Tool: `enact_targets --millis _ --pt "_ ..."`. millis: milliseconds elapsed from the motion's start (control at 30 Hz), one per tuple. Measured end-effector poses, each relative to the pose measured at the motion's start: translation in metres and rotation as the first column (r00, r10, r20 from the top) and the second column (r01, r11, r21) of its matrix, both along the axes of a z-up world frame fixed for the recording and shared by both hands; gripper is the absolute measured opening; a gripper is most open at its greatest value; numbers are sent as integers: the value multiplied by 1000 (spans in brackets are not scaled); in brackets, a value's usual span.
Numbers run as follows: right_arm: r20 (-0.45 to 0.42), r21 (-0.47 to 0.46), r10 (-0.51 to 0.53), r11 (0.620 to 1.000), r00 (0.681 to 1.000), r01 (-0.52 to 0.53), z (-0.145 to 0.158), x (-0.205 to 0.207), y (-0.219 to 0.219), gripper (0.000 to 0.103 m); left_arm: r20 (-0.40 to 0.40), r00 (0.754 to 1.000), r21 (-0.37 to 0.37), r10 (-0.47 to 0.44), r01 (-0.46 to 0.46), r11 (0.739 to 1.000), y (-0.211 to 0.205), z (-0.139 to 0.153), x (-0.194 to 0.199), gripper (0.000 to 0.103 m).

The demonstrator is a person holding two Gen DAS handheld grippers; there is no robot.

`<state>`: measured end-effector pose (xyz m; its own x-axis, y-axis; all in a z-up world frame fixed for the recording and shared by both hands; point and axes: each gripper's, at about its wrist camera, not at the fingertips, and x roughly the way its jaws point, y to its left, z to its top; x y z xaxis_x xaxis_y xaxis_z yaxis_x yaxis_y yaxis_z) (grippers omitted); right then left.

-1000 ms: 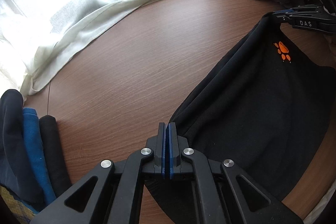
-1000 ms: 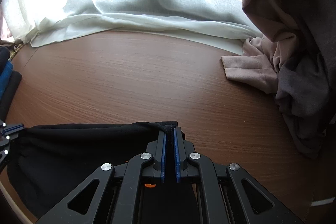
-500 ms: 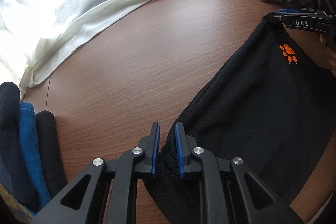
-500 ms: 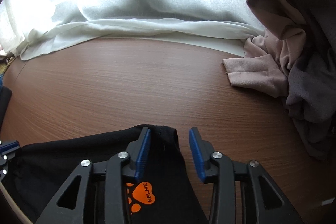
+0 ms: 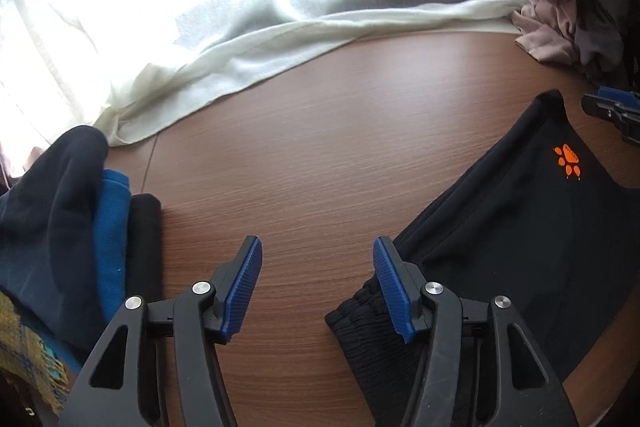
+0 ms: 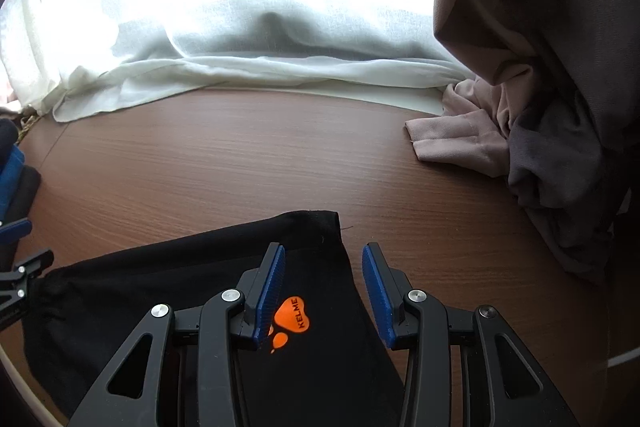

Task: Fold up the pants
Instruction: 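Open both tools and release the folded shorts onto the table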

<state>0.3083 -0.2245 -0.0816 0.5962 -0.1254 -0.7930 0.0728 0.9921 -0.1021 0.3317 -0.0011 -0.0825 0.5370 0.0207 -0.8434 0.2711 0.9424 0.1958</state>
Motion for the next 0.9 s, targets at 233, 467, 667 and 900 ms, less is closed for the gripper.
enact_targets --millis 233,467,667,900 --pt "96 -27 37 999 995 -34 31 -52 36 52 39 999 -3 34 -34 999 23 15 -44 58" --pt "144 -35 29 999 989 -24 41 -102 49 52 47 998 -66 37 -34 997 34 19 -92 58" --pt "115 -9 -21 1000 993 23 28 -138 40 52 25 998 -154 62 -58 986 27 9 -125 58" --pt "112 82 -206 977 972 198 9 -173 -4 52 27 999 -122 40 -37 992 -1 -2 -137 58"
